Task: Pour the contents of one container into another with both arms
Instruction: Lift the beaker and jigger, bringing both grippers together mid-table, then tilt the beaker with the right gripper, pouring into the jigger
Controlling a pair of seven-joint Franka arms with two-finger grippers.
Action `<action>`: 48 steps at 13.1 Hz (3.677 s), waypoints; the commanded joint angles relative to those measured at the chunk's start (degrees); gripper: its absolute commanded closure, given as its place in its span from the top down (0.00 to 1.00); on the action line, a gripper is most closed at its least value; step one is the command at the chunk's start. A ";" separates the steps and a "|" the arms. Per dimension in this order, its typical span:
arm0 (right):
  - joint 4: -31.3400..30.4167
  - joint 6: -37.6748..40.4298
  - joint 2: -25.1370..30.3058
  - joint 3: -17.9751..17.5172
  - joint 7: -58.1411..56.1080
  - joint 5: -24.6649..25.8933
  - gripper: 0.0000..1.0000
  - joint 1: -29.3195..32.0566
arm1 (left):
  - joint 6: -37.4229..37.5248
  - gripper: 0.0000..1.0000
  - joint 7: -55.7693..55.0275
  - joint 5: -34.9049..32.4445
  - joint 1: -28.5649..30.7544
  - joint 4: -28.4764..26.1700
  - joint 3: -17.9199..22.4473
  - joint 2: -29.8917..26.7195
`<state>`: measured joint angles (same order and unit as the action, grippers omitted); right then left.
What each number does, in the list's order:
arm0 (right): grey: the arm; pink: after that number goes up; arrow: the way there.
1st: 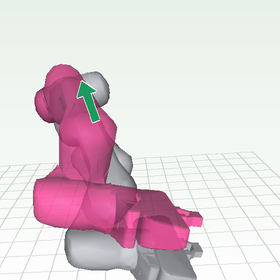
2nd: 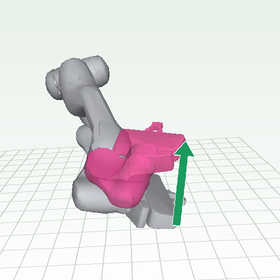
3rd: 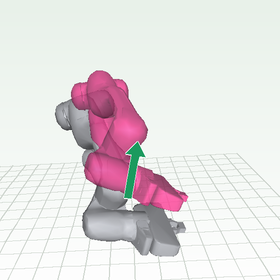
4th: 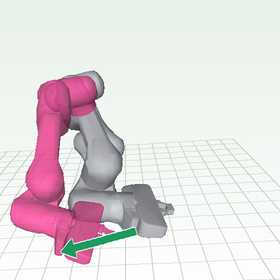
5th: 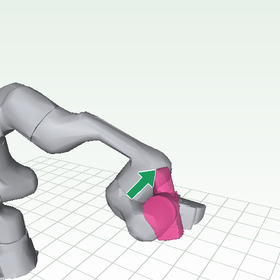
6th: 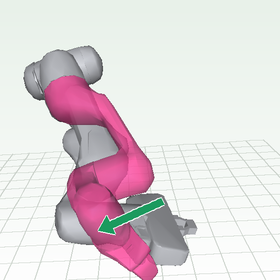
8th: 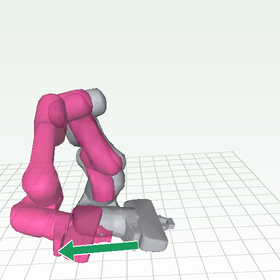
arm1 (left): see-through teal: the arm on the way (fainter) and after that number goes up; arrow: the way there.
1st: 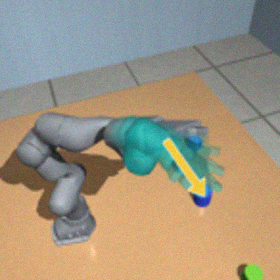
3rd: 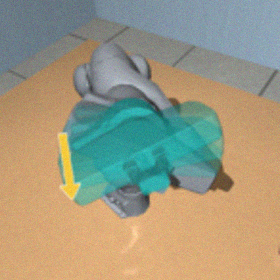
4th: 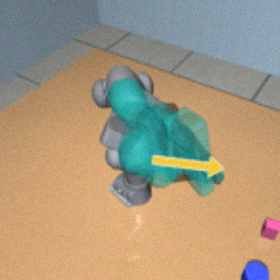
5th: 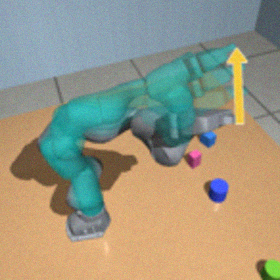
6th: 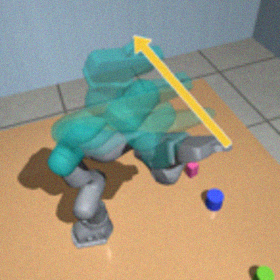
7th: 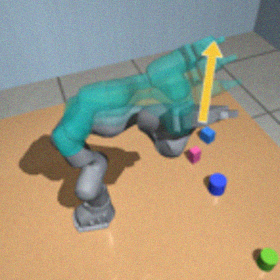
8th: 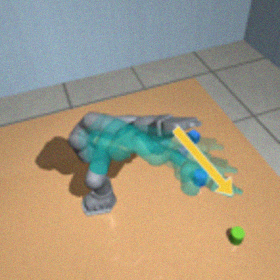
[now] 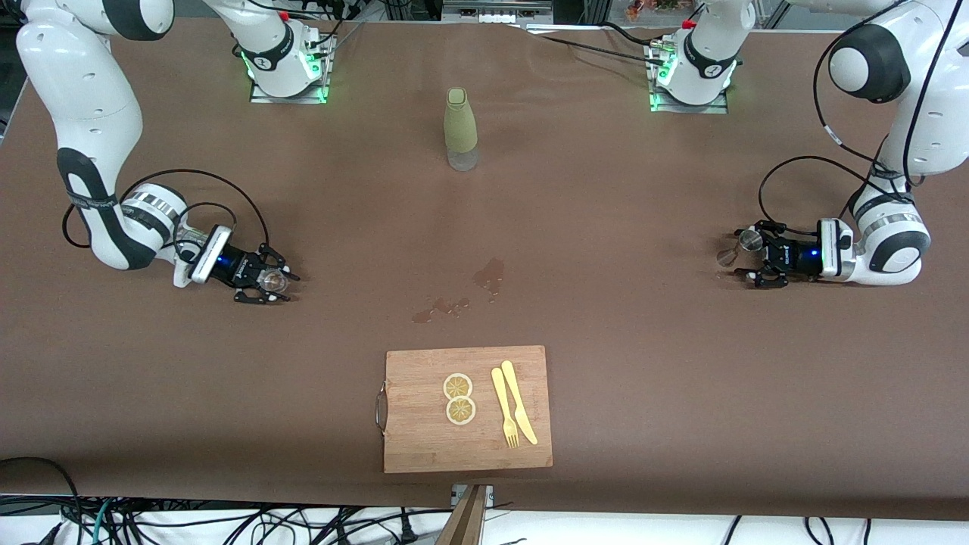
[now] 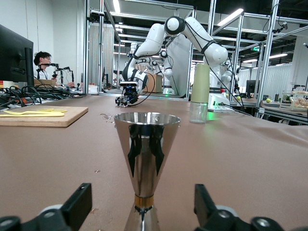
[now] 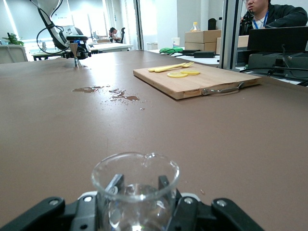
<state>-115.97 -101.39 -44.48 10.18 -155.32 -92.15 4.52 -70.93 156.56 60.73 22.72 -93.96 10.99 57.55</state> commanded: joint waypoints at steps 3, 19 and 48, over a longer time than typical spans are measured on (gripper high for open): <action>2.15 2.34 -0.96 0.10 0.44 -1.02 0.06 0.14 | 0.44 0.77 5.87 -2.02 0.13 0.45 0.34 0.55; 26.14 1.56 -0.78 -6.66 34.63 4.44 0.00 -18.74 | 0.26 0.00 8.60 -1.59 -0.57 0.80 0.17 0.11; 39.42 -21.13 -0.61 -6.31 66.98 27.19 0.00 -40.56 | -28.48 0.00 -18.91 35.15 -40.73 7.03 -9.15 -0.07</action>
<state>-77.81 -122.25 -44.65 3.31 -90.60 -66.90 -35.40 -97.53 137.49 94.68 -16.73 -87.99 1.77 57.84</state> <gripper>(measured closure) 0.841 0.789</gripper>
